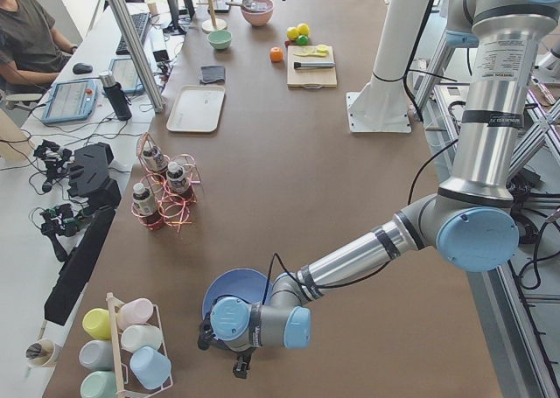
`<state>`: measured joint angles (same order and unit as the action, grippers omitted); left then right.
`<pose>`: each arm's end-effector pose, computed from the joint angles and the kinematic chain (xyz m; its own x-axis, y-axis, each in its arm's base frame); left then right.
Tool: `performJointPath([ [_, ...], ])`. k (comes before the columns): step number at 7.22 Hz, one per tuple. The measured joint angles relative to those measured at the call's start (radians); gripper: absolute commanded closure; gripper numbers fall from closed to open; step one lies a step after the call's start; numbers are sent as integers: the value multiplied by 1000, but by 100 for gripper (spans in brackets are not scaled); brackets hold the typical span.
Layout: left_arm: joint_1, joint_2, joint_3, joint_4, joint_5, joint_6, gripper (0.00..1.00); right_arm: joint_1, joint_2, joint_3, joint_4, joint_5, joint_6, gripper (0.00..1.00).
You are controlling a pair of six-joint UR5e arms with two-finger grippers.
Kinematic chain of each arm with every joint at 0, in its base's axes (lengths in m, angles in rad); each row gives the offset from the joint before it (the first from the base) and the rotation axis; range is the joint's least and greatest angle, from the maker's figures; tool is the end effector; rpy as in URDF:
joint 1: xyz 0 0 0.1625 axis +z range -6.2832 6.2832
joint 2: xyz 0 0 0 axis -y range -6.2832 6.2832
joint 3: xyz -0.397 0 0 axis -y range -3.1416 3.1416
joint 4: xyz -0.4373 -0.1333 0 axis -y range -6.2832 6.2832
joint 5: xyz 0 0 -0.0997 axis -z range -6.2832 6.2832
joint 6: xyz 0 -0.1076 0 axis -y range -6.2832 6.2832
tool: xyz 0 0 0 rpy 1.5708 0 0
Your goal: Pick orange to plate
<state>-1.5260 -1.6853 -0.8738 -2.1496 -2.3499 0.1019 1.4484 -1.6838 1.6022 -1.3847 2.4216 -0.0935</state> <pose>-0.0348 -0.5120 0.8744 0.7027 0.1307 -0.6994 -0.1169 0.9908 0.0678 -0.0087 -0.5003 0.6528 0.6307 -0.2498 0.7347 0.1811 0.9680 0.1737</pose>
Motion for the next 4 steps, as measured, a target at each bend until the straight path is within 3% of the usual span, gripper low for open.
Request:
performJointPath([
  [3,2,-20,37,-5,-11,-22,4,-13,1,-2,1,-1,1,0],
  [4,4,-31,49,-6,-12,-36,10,-15,1,-2,1,-1,1,0],
])
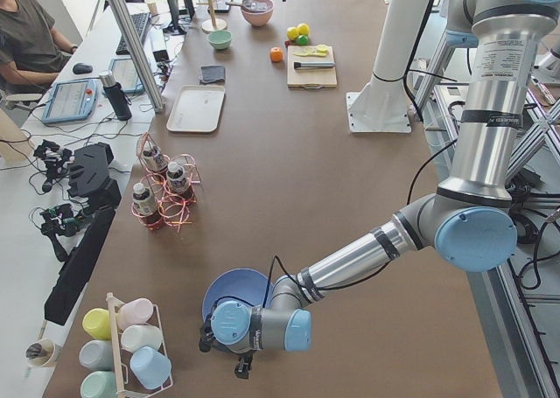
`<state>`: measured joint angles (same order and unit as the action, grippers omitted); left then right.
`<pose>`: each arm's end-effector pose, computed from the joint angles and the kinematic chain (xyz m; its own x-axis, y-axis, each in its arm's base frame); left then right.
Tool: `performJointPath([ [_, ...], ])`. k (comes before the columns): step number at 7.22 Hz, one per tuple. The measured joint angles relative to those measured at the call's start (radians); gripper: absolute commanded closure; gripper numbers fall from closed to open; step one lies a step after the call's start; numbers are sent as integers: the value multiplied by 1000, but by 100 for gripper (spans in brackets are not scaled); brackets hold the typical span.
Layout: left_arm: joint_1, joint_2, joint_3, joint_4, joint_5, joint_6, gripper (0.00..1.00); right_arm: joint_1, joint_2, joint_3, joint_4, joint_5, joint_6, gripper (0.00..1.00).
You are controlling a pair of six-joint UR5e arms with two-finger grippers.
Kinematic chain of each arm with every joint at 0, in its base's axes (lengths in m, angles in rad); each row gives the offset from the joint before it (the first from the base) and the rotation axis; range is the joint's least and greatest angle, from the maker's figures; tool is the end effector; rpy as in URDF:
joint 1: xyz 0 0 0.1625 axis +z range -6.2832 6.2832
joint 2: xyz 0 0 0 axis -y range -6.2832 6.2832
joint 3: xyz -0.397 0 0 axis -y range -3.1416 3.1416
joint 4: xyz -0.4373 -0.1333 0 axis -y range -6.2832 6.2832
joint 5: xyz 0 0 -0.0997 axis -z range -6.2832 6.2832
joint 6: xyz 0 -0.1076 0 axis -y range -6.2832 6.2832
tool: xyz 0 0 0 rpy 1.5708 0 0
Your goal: Pick orange to plate
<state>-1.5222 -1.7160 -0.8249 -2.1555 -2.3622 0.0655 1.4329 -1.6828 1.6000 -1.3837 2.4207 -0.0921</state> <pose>-0.0316 -0.5188 0.8797 0.6979 0.0881 -0.7108 -0.0944 0.9951 0.0306 -0.0165 -0.5005 0.6534 0.6277 -0.2581 0.7344 0.1953 0.9655 0.1724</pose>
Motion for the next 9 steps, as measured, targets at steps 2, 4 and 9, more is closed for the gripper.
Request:
performJointPath([
  [2,12,-14,6,-2,-1,-23,17,-1,0,0,0,1,0,0],
  [4,32,-22,6,-3,-1,-39,39,-2,0,1,0,1,-1,0],
  [9,47,-24,-9,-2,1,-58,100,-2,0,1,0,0,-1,0],
])
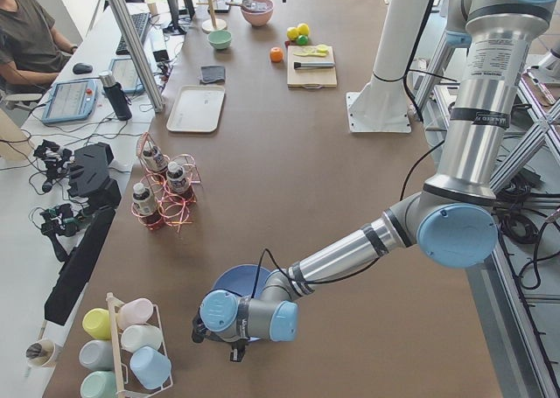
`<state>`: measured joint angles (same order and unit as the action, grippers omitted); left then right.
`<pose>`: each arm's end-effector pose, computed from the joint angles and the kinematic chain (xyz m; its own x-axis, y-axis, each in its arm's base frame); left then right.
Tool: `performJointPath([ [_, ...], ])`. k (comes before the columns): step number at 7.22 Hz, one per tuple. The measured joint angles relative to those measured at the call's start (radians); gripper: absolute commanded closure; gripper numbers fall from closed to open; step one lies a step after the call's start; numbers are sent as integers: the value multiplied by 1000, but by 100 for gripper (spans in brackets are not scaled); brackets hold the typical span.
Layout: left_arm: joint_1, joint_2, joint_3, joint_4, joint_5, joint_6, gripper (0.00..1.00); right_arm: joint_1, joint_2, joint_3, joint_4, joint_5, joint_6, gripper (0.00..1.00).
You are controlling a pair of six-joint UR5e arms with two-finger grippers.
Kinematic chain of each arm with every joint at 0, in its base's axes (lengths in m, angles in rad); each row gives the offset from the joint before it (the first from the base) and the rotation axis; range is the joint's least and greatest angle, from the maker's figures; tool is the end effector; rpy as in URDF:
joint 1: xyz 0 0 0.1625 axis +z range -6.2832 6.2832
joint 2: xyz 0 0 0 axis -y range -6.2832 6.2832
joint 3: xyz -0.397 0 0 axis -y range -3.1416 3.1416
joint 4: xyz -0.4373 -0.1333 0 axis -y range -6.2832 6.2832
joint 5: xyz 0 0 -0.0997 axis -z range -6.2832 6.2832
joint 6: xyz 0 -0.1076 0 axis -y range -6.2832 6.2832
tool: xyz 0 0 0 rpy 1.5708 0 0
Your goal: Pick orange to plate
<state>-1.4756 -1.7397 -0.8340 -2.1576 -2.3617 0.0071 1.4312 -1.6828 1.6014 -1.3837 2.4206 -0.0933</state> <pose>-0.0055 -0.5395 0.8628 0.6980 0.0873 -0.7107 -0.1000 0.9947 0.0240 -0.0173 -0.5006 0.6527 0.6270 -0.2613 0.7339 0.1976 0.9646 0.1746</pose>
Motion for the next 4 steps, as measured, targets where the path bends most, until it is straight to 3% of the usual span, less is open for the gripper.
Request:
performJointPath([
  [2,6,1,-103,7,-25,-78,100,0,0,0,0,1,1,0],
  [4,38,2,-263,13,-110,-235,100,-1,0,5,0,3,1,0],
])
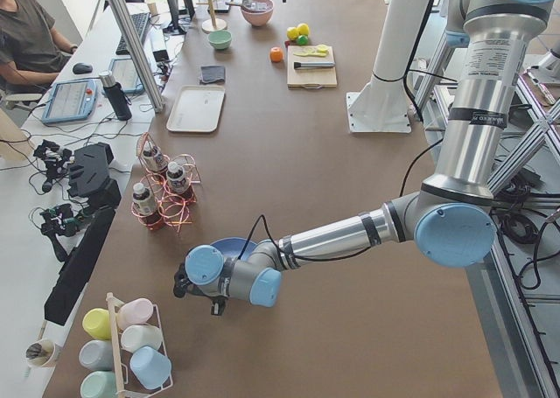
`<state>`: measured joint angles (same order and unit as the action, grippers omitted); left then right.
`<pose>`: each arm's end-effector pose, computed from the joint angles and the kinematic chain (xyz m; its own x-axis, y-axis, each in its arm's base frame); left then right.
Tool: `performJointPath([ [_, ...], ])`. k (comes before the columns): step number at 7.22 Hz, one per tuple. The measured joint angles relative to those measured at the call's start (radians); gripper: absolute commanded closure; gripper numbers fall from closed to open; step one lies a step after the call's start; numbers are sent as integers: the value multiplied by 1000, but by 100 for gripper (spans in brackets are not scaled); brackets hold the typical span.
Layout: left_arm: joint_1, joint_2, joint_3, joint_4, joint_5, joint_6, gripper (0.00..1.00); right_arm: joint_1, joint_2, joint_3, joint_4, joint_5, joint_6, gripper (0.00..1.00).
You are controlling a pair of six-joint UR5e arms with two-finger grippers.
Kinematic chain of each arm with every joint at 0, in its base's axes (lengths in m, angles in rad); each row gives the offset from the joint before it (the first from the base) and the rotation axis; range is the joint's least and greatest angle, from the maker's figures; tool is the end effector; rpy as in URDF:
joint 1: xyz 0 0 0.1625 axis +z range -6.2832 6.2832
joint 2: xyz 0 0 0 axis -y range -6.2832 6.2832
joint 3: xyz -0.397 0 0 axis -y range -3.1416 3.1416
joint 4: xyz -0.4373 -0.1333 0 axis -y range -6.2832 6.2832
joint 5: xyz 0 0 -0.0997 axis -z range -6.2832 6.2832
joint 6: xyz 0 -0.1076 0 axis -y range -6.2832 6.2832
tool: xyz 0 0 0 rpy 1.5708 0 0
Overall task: Pick orange to plate
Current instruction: 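Carry the blue plate to table center with left gripper while right approaches orange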
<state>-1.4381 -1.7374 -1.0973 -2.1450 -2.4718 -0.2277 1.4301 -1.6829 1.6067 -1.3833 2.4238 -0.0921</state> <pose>0.0304 -0.5977 0.7242 0.6016 0.0642 -0.7962 0.0084 0.9962 0.0866 -0.0182 -0.5010 0.6496 0.6240 -0.2648 0.7352 0.1976 0.9637 0.1794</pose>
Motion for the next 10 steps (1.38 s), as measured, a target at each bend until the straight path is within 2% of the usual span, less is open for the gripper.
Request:
performJointPath([
  [2,83,5,-187,2,-79,-207,100,-21,8,16,50,5,42,0],
  [4,223,4,-376,-4,-86,-499,100,-116,33,21,210,4,299,0],
  [5,294,1,-459,-6,-60,-635,100,-177,52,22,295,-2,449,0],
  [7,473,-34,-571,-8,71,-890,100,-292,98,43,384,-39,687,0],
  [10,746,-166,-587,-8,320,-1146,100,-424,175,91,399,-122,915,0],
])
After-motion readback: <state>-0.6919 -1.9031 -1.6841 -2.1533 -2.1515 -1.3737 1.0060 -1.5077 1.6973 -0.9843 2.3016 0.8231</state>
